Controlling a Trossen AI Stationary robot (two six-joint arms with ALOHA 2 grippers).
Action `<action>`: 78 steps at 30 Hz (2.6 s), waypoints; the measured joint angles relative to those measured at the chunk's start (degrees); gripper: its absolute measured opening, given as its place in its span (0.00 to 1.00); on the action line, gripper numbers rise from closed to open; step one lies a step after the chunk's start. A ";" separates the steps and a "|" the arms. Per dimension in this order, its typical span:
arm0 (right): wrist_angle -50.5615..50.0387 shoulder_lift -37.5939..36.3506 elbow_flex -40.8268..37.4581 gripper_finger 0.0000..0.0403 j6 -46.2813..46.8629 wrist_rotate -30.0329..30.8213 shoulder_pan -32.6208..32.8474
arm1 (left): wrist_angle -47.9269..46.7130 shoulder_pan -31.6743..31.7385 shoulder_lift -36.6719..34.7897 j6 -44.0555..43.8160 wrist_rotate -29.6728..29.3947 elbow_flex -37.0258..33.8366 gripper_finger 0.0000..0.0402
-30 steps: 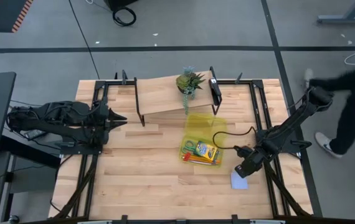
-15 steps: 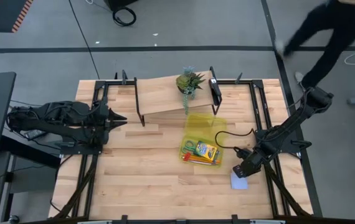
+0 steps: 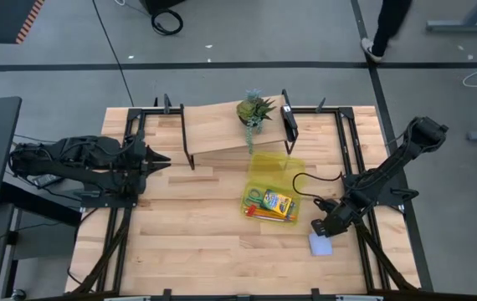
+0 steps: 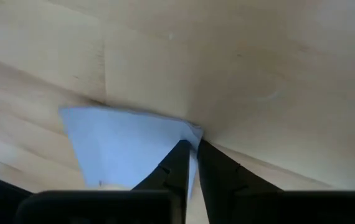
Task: Pack school essentials
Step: Put the purple sticky notes into the yellow supply box
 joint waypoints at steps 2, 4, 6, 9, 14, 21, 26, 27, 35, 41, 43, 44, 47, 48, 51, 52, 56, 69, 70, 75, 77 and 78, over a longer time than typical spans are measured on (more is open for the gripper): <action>0.06 0.00 0.00 0.07 0.15 0.28 0.00 | -0.02 -0.01 0.00 0.06 0.00 0.00 0.18; 0.13 0.00 0.02 0.03 -0.01 0.32 0.00 | -0.14 0.01 0.00 0.05 0.01 0.00 0.18; 0.13 -0.07 0.02 0.02 -0.42 0.34 0.00 | -0.75 -0.01 0.00 0.05 0.00 0.00 0.17; 0.03 -0.07 0.02 0.02 -0.74 0.49 0.00 | -1.60 0.00 0.00 0.04 0.00 0.00 0.17; -0.49 -0.70 0.31 0.01 -2.33 1.09 0.00 | -1.72 0.01 0.00 -0.15 0.02 0.00 0.19; -1.59 -4.68 1.27 0.01 -5.80 5.39 0.02 | -1.68 -0.01 0.00 -0.15 0.02 0.00 0.17; -1.74 -8.09 1.90 0.01 -10.78 8.49 0.02 | -1.64 0.00 0.00 -0.10 0.02 0.00 0.17; -1.77 -8.76 2.12 0.01 -11.95 9.10 0.02 | -1.64 -0.01 0.00 -0.09 0.02 0.00 0.17; -2.44 -13.59 3.79 0.01 -18.13 13.68 -0.01 | -1.35 0.00 0.00 0.00 0.02 0.00 0.19; -2.35 -14.84 5.21 0.01 -19.53 19.23 -1.03 | -1.11 0.00 0.00 0.04 0.02 0.00 0.17; -2.23 -14.81 5.32 0.01 -20.04 19.82 -2.34 | -1.11 0.01 0.00 0.04 0.02 0.00 0.17; -2.23 -14.80 5.31 0.01 -20.06 20.10 -3.25 | -1.11 -0.01 0.00 0.04 0.02 0.00 0.18; -2.16 -14.80 5.31 0.01 -19.72 20.91 -6.58 | -1.06 0.01 0.00 0.04 0.02 0.00 0.19; -2.13 -14.80 5.31 0.01 -19.43 20.93 -7.87 | -0.98 -0.01 0.00 0.04 0.02 0.00 0.19; -2.05 -14.67 5.31 0.01 -18.19 20.93 -12.13 | -0.93 0.00 0.00 0.02 0.02 0.00 0.19; -2.05 -14.67 5.31 0.01 -17.70 20.91 -13.53 | -0.92 0.01 0.00 0.02 0.02 0.00 0.19; -1.09 -14.64 5.31 0.01 -17.73 20.76 -19.09 | -0.76 0.00 0.00 0.02 0.02 0.00 0.18; 5.67 -6.38 5.31 0.01 -21.78 11.12 -31.03 | -0.76 0.01 0.00 -0.19 0.02 0.00 0.20; 5.86 -5.72 5.31 0.01 -21.58 10.25 -31.24 | -0.76 0.01 0.00 -0.13 0.02 0.00 0.20; 5.93 -4.28 5.31 0.02 -20.63 9.41 -31.28 | -0.76 -0.01 0.00 -0.45 0.02 0.00 0.20; 5.84 -4.31 5.31 0.05 -20.60 9.94 -31.28 | -0.76 0.01 0.00 -0.57 0.02 0.00 0.20; 5.64 -4.31 5.31 0.08 -20.60 9.98 -31.28 | -0.76 -0.01 0.00 -0.55 0.02 0.00 0.20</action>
